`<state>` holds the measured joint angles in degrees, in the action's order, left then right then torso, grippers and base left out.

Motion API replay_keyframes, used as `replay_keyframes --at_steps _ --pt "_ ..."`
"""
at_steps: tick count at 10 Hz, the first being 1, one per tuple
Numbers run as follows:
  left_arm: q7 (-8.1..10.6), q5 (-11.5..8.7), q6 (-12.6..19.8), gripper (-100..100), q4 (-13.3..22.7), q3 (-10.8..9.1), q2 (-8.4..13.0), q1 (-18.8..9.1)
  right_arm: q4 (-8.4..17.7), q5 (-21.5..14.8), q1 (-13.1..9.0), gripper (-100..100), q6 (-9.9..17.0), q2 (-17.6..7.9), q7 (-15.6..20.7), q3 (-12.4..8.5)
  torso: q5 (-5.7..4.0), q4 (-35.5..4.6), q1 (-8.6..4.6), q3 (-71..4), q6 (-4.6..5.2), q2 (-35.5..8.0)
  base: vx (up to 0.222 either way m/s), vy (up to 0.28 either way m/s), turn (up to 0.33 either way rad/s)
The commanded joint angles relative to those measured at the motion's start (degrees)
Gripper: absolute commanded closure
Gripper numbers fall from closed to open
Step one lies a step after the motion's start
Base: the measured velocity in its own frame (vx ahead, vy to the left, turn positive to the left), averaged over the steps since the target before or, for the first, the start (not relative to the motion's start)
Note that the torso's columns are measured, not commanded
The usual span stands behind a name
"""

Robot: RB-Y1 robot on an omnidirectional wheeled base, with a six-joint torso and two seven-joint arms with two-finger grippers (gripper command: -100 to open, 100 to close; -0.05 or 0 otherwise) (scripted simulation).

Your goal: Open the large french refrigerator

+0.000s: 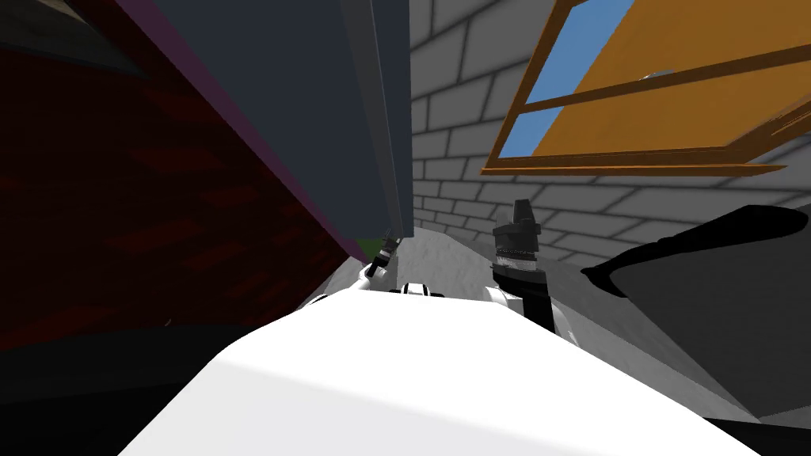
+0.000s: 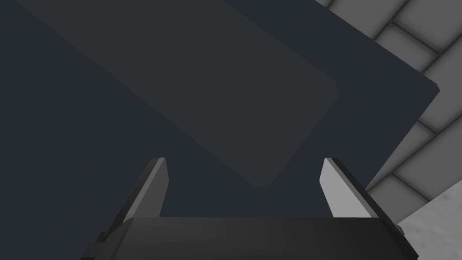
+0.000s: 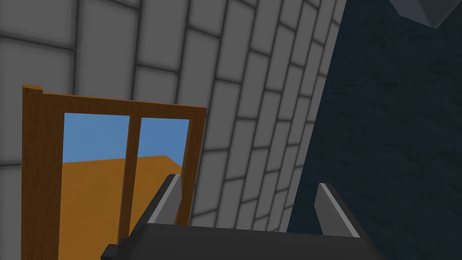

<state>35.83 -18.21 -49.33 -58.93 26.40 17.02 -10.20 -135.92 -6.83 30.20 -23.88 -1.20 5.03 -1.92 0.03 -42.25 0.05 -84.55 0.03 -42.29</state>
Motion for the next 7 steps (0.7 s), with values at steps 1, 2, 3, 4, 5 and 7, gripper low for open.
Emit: replay_keyframes --at_steps 1,2,3,4,5,7 --pt "1.12 -1.07 1.28 -100 -0.77 -4.58 2.79 1.09 0.00 0.00 0.01 0 0.00 0.00 0.00 -0.01 -0.02 -0.01 0.00 -0.05 -0.04 0.09 -0.112 -0.031 -0.421" --pt "1.12 -1.07 1.28 -100 -0.77 -6.28 2.79 1.09 0.00 0.00 0.00 0 0.00 0.00 0.00 0.00 -0.03 -0.02 -0.03 -0.04 -0.02 0.02 -0.096 -0.024 -0.230" --pt "2.11 -1.79 1.72 -100 -0.31 -8.17 4.60 1.18 0.00 0.00 0.02 0 0.00 0.00 0.00 -0.01 -0.02 -0.02 0.01 -0.05 -0.07 0.07 -0.122 -0.043 -0.364" --pt "2.11 -1.79 1.72 -100 -0.31 -9.79 4.60 1.18 0.00 0.00 0.01 0 0.00 0.00 0.00 0.00 -0.03 -0.05 -0.07 0.00 -0.01 -0.05 -0.097 -0.038 -0.250" --pt "3.09 -2.51 2.16 -100 0.16 -11.64 6.41 1.26 0.00 0.00 0.02 0 0.00 0.00 0.00 -0.01 -0.04 -0.04 -0.05 -0.03 -0.04 0.04 -0.096 -0.056 -0.464" --pt "4.07 -3.23 2.59 -100 0.62 -15.12 8.22 1.35 0.00 0.00 0.02 0 0.00 0.00 0.00 -0.01 -0.05 -0.06 -0.02 -0.03 -0.12 0.00 -0.098 -0.059 -0.287"
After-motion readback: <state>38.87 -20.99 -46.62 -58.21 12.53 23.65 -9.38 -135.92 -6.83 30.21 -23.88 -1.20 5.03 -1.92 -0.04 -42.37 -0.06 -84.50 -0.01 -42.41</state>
